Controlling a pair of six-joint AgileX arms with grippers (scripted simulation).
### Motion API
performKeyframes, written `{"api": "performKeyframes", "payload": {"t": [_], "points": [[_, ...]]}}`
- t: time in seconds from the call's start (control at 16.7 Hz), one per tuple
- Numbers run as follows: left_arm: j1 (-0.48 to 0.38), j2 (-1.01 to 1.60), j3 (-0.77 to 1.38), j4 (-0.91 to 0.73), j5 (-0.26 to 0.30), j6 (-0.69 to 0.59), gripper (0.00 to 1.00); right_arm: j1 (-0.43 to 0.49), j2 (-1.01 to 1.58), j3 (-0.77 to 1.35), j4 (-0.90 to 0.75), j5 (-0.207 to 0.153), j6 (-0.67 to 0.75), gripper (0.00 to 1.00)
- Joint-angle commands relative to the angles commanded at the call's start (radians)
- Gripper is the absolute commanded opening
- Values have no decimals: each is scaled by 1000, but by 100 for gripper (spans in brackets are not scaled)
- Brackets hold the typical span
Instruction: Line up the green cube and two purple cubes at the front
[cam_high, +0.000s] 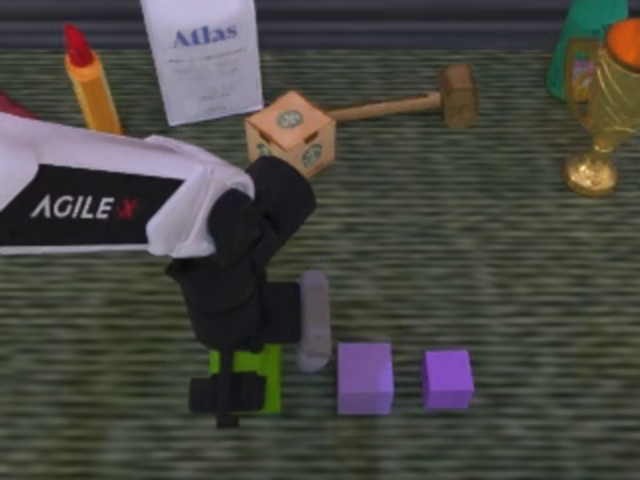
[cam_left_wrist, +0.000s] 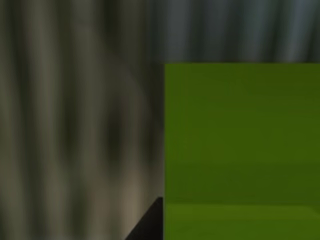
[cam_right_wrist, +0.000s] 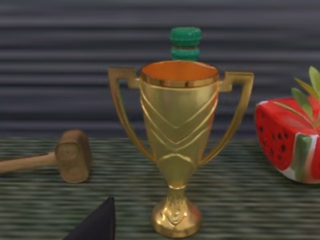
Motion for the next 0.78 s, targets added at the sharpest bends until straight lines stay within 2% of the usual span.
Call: {"api": "performKeyframes", "payload": {"t": [0.12, 0.18, 0.78], "points": [[0, 0, 0, 0, 0, 0, 98, 0, 0, 0, 0, 0, 0, 100], [0, 0, 0, 0, 0, 0, 100, 0, 0, 0, 0, 0, 0, 100], [0, -7, 14, -17, 0, 3, 100, 0, 0, 0, 0, 0, 0, 100]]}}
